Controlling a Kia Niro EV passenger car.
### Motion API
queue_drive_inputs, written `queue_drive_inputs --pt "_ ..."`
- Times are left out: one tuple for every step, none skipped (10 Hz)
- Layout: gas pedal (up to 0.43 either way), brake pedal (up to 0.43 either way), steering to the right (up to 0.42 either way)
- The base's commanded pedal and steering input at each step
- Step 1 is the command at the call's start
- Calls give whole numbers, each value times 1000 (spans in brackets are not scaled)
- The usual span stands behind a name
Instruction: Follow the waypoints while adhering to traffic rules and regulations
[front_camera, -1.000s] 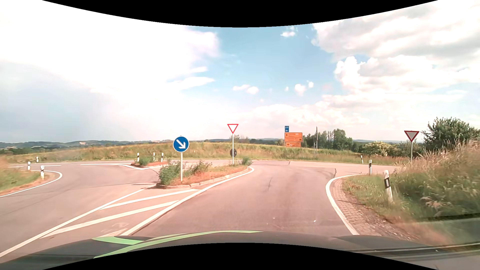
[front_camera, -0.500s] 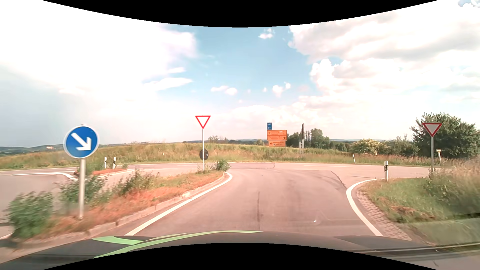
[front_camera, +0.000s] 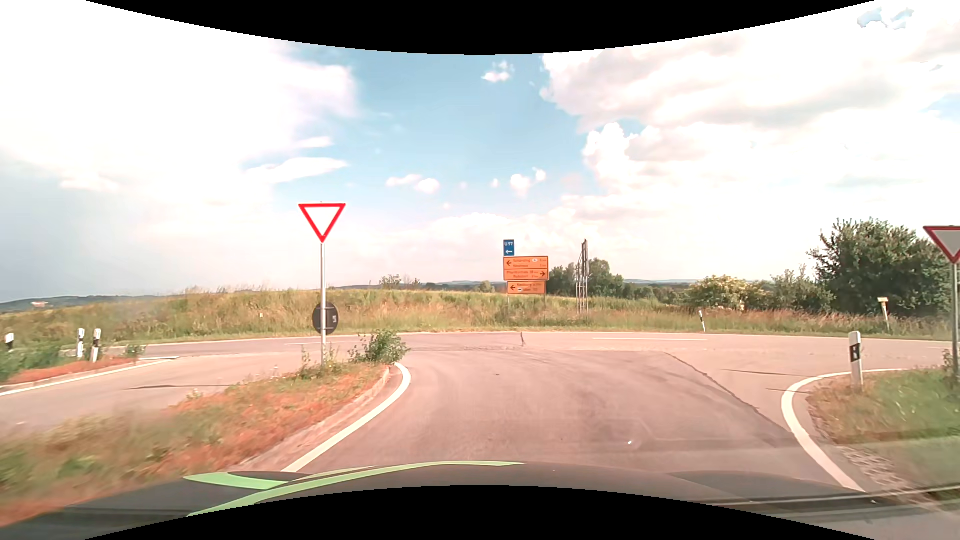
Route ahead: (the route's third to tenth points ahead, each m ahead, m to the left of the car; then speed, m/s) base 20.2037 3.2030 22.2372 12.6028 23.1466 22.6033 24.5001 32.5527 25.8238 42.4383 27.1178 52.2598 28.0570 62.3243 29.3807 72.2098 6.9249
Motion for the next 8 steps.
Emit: queue_drive_inputs --pt "0 256 76" --pt "0 262 72" --pt "0 268 66" --pt "0 274 59" --pt "0 280 53" --pt "0 280 45" --pt "0 280 35" --pt "0 280 27"
